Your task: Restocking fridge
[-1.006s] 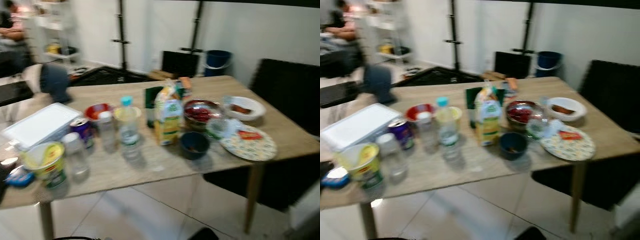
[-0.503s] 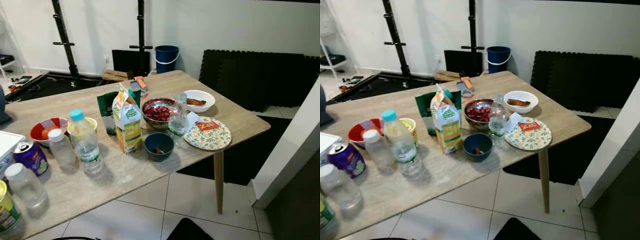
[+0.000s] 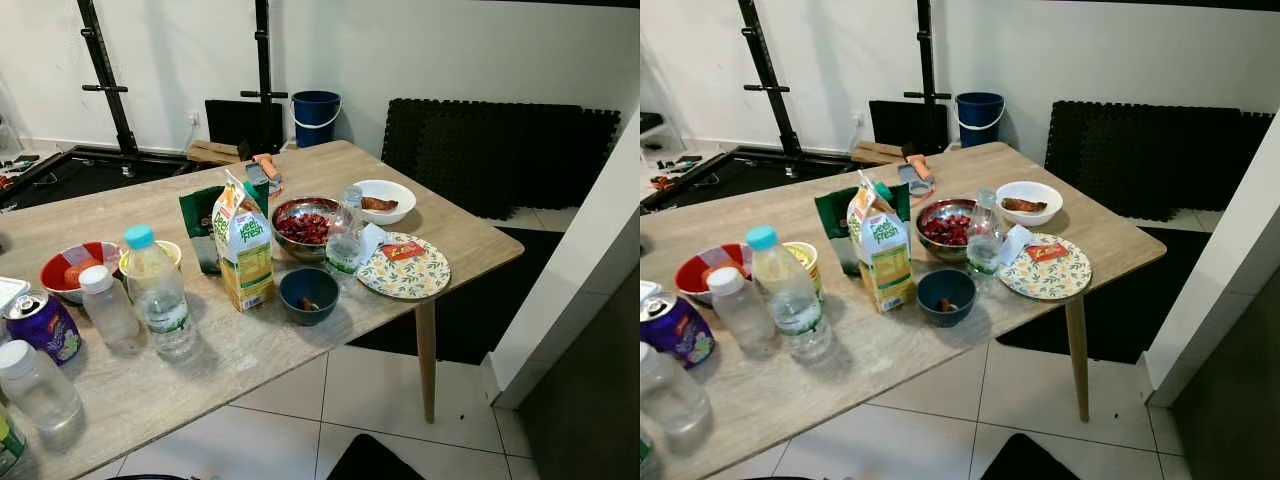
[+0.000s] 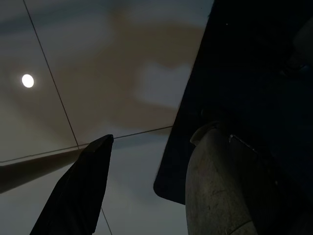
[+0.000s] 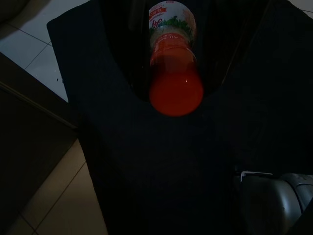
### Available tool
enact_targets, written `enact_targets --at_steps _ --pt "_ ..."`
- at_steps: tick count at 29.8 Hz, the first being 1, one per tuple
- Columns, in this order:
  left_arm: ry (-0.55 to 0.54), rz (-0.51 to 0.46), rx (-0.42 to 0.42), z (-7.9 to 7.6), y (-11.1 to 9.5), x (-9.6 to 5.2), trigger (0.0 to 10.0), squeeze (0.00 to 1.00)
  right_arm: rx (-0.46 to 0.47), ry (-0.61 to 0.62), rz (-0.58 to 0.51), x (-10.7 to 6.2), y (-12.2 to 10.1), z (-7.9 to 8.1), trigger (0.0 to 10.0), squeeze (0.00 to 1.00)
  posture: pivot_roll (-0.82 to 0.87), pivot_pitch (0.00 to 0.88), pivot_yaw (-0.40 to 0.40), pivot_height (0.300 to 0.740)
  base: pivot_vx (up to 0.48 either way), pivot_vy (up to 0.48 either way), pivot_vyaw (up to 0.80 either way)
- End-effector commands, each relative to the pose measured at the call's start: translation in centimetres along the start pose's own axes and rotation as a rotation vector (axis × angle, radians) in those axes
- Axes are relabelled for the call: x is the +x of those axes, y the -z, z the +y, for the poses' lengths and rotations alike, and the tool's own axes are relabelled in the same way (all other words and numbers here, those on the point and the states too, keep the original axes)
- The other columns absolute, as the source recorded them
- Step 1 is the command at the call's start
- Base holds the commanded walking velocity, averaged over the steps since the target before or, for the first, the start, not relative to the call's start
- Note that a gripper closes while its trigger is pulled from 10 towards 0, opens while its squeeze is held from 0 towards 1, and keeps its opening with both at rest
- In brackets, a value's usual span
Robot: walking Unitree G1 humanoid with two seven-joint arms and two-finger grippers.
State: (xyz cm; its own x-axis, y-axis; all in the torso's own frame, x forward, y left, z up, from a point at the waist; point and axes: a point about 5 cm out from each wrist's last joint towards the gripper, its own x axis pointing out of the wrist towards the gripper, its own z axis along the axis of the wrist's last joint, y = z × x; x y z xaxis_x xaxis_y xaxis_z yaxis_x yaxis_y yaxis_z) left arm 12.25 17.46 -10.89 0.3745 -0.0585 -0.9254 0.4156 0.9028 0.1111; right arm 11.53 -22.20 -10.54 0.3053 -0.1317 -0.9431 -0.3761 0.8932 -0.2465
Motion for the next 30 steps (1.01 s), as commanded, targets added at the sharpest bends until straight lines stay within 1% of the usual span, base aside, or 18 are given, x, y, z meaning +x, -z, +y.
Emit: enact_targets --at_steps 1,2,8,9,10,13,22,23,30 --pt "0.004 0.011 -0.001 0.0 0.2 0.0 10.0 0.0 -0.003 0.003 -0.006 0.0 -0.1 -0.1 10.0 0.0 -0.01 0.0 0.002 0.74 0.0 0.0 -0.77" --pt "0.004 0.011 -0.001 0.0 0.2 0.0 10.0 0.0 -0.003 0.003 -0.006 0.0 -0.1 -0.1 10.0 0.0 -0.01 0.0 0.002 0.74 0.0 0.0 -0.77" --pt "0.005 0.009 -0.007 -0.1 0.2 0.0 10.0 0.0 0.03 -0.022 -0.014 0.0 -0.1 0.0 10.0 0.0 -0.01 0.0 0.001 0.74 0.0 0.0 0.0" --pt "0.005 0.009 -0.007 -0.1 0.2 0.0 10.0 0.0 0.042 -0.055 -0.02 0.0 -0.2 0.2 10.0 0.0 -0.01 0.0 0.001 0.74 0.0 0.0 0.0" --pt "0.005 0.009 -0.007 -0.1 0.2 0.0 10.0 0.0 0.042 -0.055 -0.02 0.0 -0.2 0.2 10.0 0.0 -0.01 0.0 0.001 0.74 0.0 0.0 0.0" --pt "0.005 0.009 -0.007 -0.1 0.2 0.0 10.0 0.0 0.06 -0.079 -0.018 0.0 -0.1 0.4 10.0 0.0 -0.01 0.0 0.001 0.74 0.0 0.0 0.75" --pt "0.007 0.009 -0.006 -0.1 0.2 0.0 10.0 0.0 0.057 -0.051 -0.001 -0.1 0.4 -0.2 10.0 0.0 -0.01 0.0 0.005 0.74 0.0 0.0 0.8" --pt "0.007 0.009 -0.005 -0.1 0.2 0.0 10.0 0.0 0.059 -0.045 0.005 -0.1 0.7 -0.4 10.0 0.0 -0.02 0.0 0.005 0.74 0.0 0.0 0.8" --pt "0.008 0.009 -0.006 -0.1 0.2 0.0 10.0 0.0 0.075 -0.042 0.017 -0.1 1.1 -0.7 10.0 0.0 -0.02 0.0 0.004 0.74 0.0 0.0 0.8"
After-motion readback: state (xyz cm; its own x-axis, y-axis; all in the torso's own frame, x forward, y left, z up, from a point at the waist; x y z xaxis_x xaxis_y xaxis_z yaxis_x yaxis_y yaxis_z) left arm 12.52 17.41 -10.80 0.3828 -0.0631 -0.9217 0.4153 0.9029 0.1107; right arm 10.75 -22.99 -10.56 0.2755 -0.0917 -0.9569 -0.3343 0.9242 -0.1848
